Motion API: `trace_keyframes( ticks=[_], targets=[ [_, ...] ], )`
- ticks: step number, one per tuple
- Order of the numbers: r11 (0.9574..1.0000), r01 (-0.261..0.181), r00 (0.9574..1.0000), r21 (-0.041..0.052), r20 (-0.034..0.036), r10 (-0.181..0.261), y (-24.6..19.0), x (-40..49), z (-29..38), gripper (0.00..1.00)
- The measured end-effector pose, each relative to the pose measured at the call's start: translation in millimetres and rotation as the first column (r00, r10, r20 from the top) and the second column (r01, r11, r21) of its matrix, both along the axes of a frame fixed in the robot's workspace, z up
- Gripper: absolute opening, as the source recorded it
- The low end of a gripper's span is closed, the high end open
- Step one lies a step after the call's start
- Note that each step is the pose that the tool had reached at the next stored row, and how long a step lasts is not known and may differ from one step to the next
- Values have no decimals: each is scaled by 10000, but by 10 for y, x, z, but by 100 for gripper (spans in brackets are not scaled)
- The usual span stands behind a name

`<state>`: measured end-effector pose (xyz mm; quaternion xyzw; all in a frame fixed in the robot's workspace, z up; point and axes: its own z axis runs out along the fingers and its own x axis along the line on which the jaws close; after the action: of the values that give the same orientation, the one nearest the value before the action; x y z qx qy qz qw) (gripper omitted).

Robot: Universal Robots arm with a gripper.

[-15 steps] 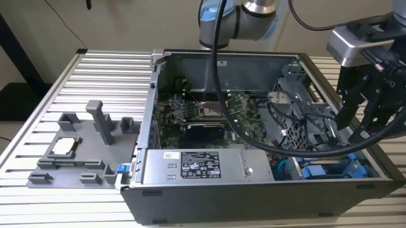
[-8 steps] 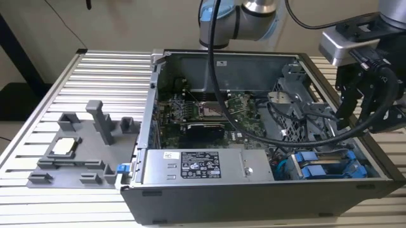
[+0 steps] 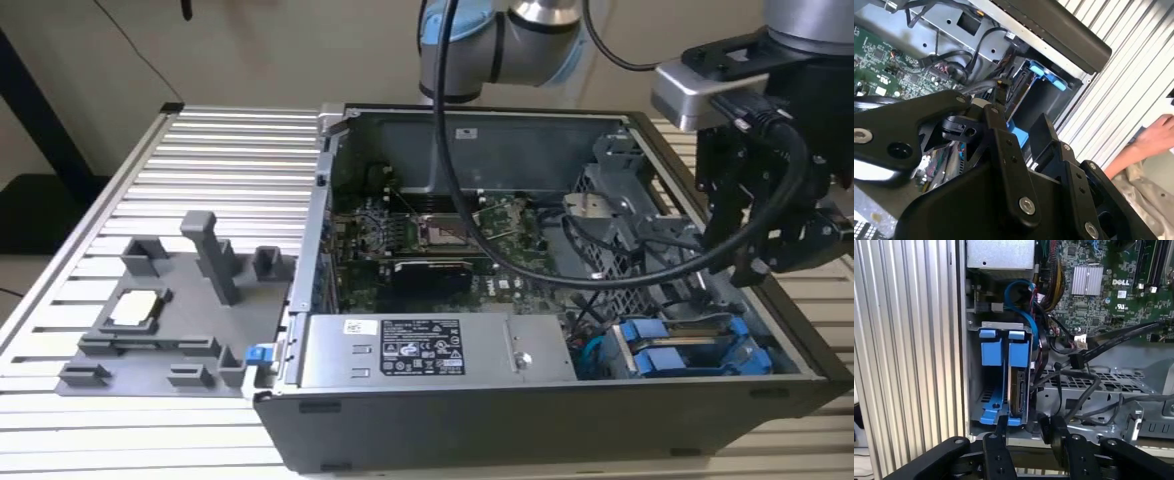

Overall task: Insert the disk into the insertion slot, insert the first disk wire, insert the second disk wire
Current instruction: 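Insert the first disk wire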

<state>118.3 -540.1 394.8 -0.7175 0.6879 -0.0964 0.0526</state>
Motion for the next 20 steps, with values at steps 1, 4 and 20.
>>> trace_keyframes(
  ticks=[1, 4, 20],
  targets=[
    [10000, -19, 10000, -17, 26, 19, 17, -4, -12, 47],
    [9999, -136, 9999, -66, 74, 137, 31, -5, -48, 47],
    [9991, -288, 9986, -326, 436, 302, 31, -55, -73, 38]
  ],
)
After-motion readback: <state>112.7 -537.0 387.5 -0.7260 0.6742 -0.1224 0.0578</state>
